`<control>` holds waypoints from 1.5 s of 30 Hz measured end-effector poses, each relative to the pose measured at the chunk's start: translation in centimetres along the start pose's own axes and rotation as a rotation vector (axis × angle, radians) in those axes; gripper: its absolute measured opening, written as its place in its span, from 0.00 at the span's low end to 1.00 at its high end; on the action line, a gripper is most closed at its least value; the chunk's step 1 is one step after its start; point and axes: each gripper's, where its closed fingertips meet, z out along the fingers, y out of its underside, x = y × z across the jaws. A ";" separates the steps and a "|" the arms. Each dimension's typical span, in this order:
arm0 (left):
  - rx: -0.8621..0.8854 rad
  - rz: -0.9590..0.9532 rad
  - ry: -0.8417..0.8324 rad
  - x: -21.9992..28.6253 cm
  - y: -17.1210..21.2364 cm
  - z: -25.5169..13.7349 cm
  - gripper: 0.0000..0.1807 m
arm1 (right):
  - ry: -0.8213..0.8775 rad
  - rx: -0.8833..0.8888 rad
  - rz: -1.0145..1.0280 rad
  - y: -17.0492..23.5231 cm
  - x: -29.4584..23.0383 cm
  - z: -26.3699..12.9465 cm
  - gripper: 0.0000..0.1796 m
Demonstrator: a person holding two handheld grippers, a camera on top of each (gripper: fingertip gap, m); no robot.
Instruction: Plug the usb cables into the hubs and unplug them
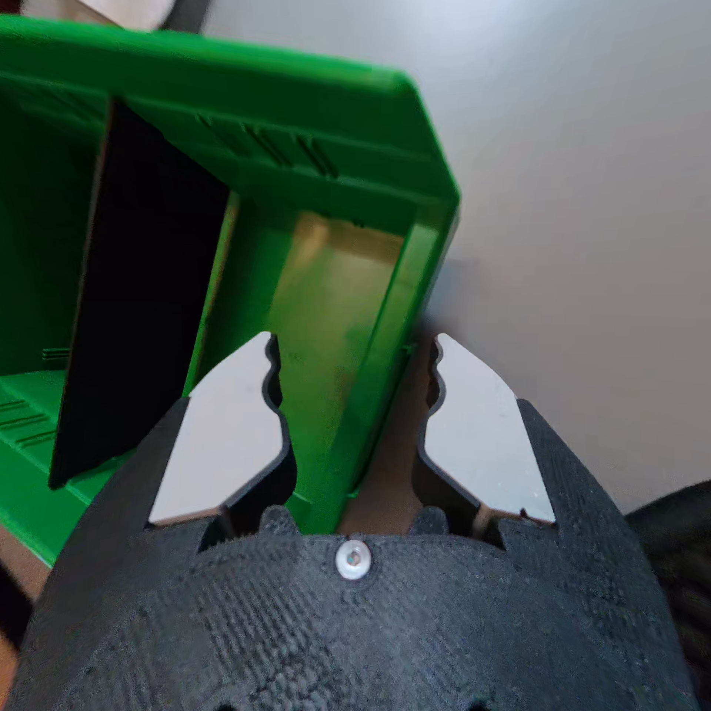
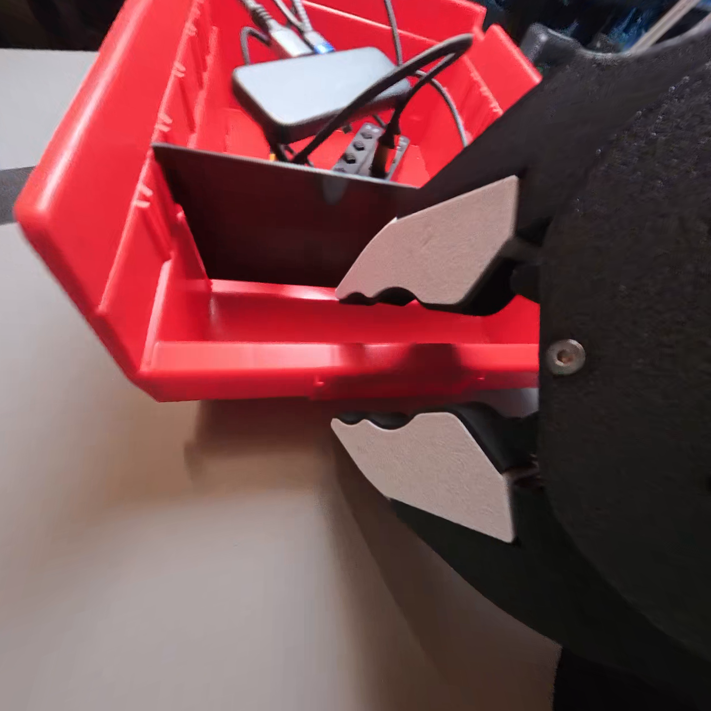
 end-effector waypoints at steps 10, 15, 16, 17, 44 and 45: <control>0.026 0.197 0.127 2.8 -1.9 3.3 0.15 | 0.051 0.071 -0.192 -2.0 -2.6 0.0 0.17; 0.065 0.299 0.133 6.3 -4.4 3.1 0.15 | 0.061 0.117 -0.326 -2.5 -7.1 -2.4 0.17; 0.077 0.328 0.139 7.0 -5.0 3.0 0.15 | 0.052 0.141 -0.348 -2.8 -8.3 -3.0 0.17; 0.089 0.357 0.146 7.8 -5.5 3.0 0.15 | 0.043 0.160 -0.366 -3.0 -9.4 -3.5 0.17; 0.662 0.055 0.236 16.2 -14.6 -6.4 0.21 | 0.275 0.748 0.660 4.9 -8.2 -18.9 0.26; 0.684 -0.034 0.283 17.3 -15.0 -7.0 0.23 | 0.264 0.741 0.733 6.2 -7.8 -18.3 0.28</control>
